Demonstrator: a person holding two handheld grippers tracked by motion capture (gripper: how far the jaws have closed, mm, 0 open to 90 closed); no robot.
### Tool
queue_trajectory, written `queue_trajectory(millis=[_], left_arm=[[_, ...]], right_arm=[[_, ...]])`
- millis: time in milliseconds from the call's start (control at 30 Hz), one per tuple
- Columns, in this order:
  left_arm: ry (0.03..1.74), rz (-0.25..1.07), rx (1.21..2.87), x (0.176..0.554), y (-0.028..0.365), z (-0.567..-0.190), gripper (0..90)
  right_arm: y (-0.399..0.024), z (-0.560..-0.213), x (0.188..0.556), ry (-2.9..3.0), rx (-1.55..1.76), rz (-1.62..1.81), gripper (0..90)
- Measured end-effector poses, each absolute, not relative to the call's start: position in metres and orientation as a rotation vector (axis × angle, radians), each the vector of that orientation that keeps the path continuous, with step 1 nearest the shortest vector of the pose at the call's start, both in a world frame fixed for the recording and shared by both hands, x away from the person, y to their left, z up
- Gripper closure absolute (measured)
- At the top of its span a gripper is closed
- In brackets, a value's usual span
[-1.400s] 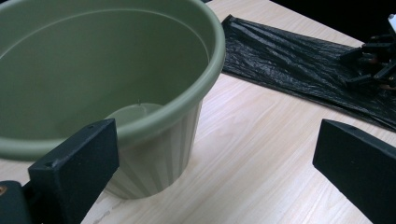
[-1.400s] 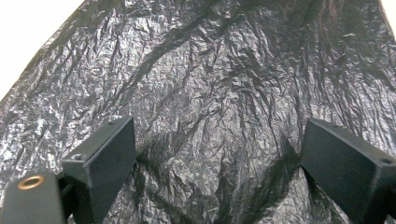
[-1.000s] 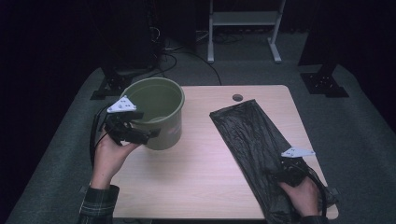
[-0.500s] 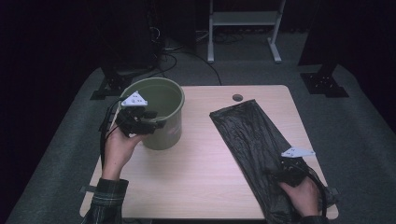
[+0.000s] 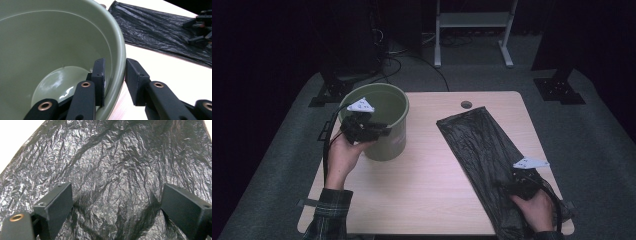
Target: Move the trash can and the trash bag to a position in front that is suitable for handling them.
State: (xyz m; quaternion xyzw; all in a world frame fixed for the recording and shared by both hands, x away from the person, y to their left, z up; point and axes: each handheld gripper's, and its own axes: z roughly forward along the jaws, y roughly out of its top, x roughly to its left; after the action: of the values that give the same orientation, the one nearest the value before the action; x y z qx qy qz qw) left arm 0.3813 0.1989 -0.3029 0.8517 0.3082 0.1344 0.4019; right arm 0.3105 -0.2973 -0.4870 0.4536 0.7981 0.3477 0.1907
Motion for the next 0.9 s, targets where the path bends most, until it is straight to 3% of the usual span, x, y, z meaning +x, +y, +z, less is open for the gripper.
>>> queue_trajectory(millis=[900], left_arm=[[0.636, 0.3, 2.213, 0.348, 0.163, -0.298, 78.0]], right_arm=[[-0.297, -0.487, 0.31, 2.242, 1.274, 0.977, 9.8]])
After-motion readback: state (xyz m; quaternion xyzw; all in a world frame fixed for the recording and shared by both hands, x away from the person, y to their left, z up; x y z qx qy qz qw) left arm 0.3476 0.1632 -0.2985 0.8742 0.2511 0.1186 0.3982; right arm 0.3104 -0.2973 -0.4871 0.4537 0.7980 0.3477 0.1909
